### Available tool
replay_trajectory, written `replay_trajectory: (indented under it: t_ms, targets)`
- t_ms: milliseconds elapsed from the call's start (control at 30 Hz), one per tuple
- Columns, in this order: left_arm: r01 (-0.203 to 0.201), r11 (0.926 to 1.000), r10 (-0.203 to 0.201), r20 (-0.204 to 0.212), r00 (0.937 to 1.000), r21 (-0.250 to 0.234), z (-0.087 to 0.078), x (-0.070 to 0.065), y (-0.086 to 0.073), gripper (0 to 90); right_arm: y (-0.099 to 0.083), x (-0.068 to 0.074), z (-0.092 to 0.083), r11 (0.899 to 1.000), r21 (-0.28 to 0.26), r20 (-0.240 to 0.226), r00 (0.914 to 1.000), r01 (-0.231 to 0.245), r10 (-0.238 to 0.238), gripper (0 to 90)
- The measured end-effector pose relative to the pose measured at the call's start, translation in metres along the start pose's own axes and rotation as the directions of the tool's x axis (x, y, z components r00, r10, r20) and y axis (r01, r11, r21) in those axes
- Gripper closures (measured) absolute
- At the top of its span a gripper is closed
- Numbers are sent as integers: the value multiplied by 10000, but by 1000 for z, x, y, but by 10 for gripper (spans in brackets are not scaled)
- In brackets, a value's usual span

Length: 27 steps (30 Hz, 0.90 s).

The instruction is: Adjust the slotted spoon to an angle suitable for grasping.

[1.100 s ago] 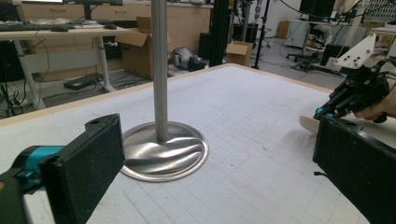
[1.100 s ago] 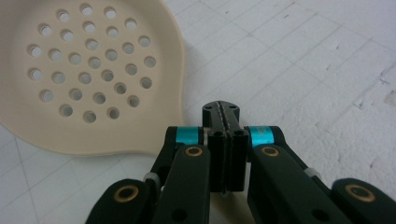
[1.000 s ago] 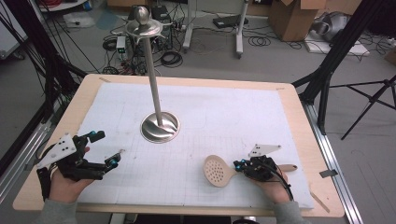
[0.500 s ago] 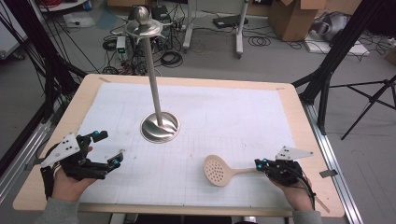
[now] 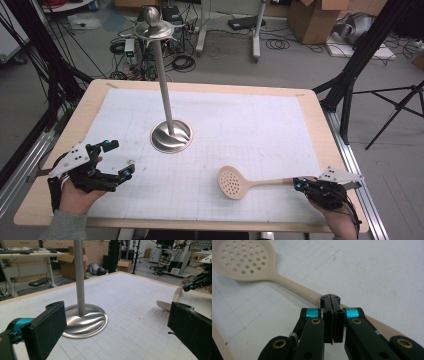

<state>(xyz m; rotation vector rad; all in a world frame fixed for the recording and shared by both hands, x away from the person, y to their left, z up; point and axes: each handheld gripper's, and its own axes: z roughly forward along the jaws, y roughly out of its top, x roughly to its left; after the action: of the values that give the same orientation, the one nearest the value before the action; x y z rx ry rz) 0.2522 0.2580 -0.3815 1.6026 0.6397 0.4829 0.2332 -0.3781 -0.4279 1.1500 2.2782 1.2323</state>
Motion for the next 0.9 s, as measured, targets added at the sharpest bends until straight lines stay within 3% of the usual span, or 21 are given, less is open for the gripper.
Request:
replay_trajectory:
  t_ms: [133,367,667,900]
  targets:
    - [1,10000,-1,-63,10000,-9,-1,0,0,25,-11,-6,-1,9994,229,243,9994,-262,256,900]
    - [4,10000,-4,-95,10000,22,-2,0,0,25,-15,-11,6,9970,769,733,9973,-109,53,900]
    - [-18,9999,19,-142,9999,108,-5,-3,-2,25,-7,-14,16,9964,847,1005,9949,-44,-42,900]
    - [-10,9999,12,-232,9997,111,-9,-3,-3,25,-2,-16,25,9963,859,962,9954,-42,-41,900]
